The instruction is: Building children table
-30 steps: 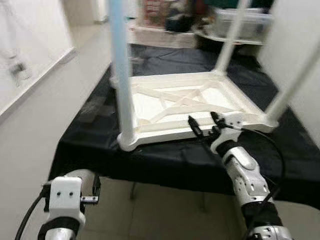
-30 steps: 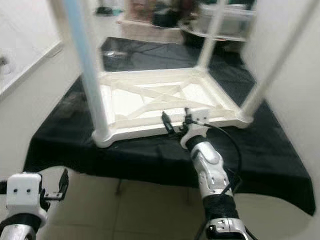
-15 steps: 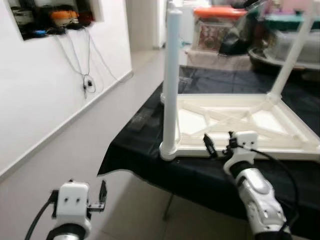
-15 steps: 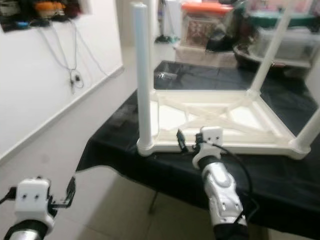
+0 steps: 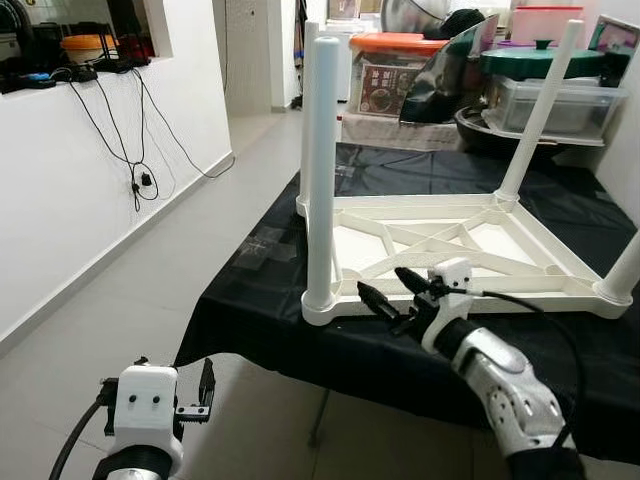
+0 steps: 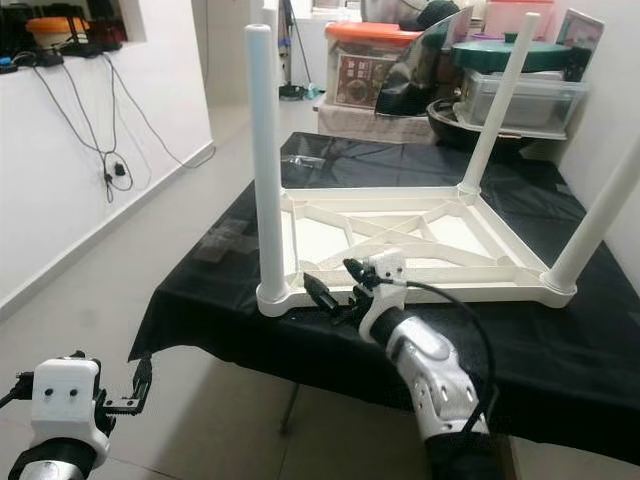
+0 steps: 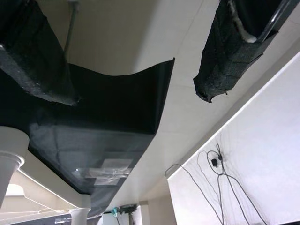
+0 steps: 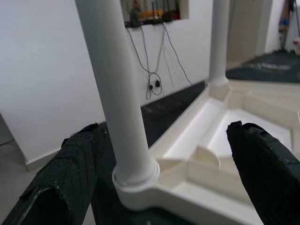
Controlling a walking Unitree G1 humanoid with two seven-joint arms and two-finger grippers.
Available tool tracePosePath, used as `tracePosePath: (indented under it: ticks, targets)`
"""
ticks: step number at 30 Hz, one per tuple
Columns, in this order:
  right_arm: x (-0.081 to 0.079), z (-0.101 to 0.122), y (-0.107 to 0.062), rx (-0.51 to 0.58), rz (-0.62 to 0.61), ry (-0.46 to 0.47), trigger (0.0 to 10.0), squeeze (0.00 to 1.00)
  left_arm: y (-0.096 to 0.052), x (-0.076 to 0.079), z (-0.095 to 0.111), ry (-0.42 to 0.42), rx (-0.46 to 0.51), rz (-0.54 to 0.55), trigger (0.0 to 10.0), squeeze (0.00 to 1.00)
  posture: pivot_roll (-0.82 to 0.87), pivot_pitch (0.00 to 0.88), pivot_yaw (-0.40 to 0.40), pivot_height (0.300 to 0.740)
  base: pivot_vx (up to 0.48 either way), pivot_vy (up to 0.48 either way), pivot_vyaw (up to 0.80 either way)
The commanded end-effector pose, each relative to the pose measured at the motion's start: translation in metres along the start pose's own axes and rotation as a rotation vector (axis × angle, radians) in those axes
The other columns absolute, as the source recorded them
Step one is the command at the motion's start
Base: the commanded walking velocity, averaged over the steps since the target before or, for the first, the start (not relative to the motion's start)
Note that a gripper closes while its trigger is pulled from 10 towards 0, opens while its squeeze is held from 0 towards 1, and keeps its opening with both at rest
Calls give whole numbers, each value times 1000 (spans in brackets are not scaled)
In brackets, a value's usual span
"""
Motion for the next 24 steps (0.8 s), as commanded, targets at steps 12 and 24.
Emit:
tracePosePath:
  ticks: [12,24]
  targets:
    - [-67,29,49,-6,374,36,10000,0,-15,8,6,10,-8,-17,10000,0,37,129,-65,734,0,0,0]
    - [-77,38,69,-7,400,-15,10000,0,-21,12,6,3,-23,-21,10000,0,35,156,-70,734,0,0,0]
Point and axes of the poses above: a point about 5 cm out from each wrist's last joint towards the gripper, its own y axis pointing out of the wrist towards the gripper, its own z axis along the axis of the wrist's last joint, x = y × z, the point moved 2 cm from there along y, pointing out of the wrist towards the gripper, and after that the axes turned 14 degrees about y, right-handed, at the moved point
